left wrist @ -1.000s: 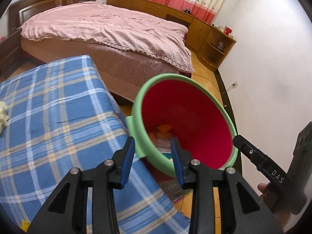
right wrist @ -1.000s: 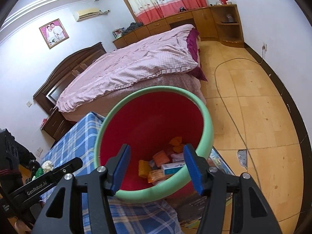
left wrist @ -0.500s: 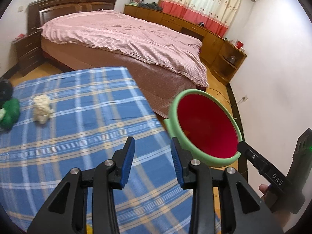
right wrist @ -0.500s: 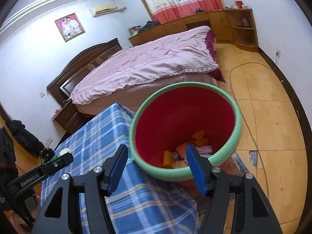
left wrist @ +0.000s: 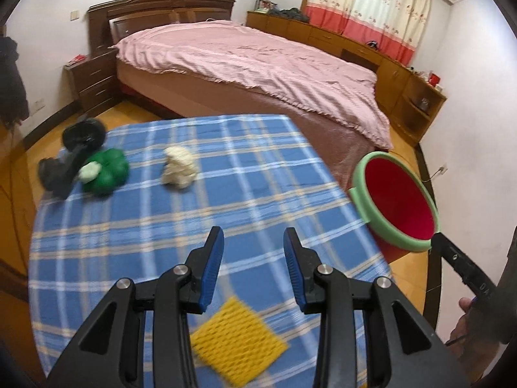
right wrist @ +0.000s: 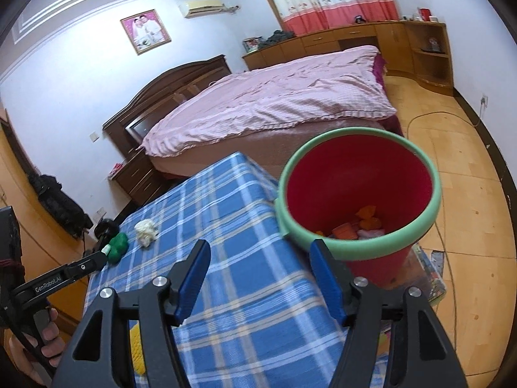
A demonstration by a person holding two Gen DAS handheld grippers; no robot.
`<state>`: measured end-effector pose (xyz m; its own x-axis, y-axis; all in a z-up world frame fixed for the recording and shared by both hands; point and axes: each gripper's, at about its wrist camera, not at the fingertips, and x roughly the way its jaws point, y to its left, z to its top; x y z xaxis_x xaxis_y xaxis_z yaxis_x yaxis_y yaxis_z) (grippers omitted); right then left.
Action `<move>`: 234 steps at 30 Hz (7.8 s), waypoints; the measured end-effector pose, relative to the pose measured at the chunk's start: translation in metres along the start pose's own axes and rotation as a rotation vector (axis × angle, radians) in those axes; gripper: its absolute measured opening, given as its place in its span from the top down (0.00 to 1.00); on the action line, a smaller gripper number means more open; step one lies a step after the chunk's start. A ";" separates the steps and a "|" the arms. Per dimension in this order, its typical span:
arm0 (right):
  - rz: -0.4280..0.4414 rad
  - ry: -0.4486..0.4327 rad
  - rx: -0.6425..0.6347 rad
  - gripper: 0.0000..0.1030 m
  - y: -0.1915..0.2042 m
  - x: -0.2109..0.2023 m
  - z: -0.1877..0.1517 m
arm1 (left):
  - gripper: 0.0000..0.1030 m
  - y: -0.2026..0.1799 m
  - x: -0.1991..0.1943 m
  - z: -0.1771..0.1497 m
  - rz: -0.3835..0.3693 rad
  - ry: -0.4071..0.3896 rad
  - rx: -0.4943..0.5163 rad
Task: Collect trash
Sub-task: 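Move both tools back toward the yellow foam net on the bed, then grasp the yellow foam net with the left tool, then grasp the crumpled white paper with the right tool while the left tool holds the foam net, then carry the foam net and white paper over the red bucket with both tools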
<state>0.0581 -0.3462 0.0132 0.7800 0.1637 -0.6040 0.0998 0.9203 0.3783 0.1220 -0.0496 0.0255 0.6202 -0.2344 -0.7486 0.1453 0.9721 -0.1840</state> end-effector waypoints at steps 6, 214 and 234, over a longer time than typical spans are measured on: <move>0.025 0.024 -0.030 0.35 0.021 -0.001 -0.016 | 0.63 0.023 -0.003 -0.022 0.003 0.056 -0.029; 0.116 0.042 -0.200 0.76 0.130 0.038 0.010 | 0.83 0.064 -0.024 0.000 0.002 -0.261 -0.216; 0.058 -0.052 -0.109 0.76 0.062 -0.009 0.027 | 0.83 -0.013 -0.027 0.017 -0.141 -0.248 -0.126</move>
<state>0.0735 -0.3001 0.0608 0.8138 0.2019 -0.5450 -0.0123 0.9435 0.3312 0.1165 -0.0555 0.0584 0.7723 -0.3431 -0.5347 0.1559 0.9183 -0.3640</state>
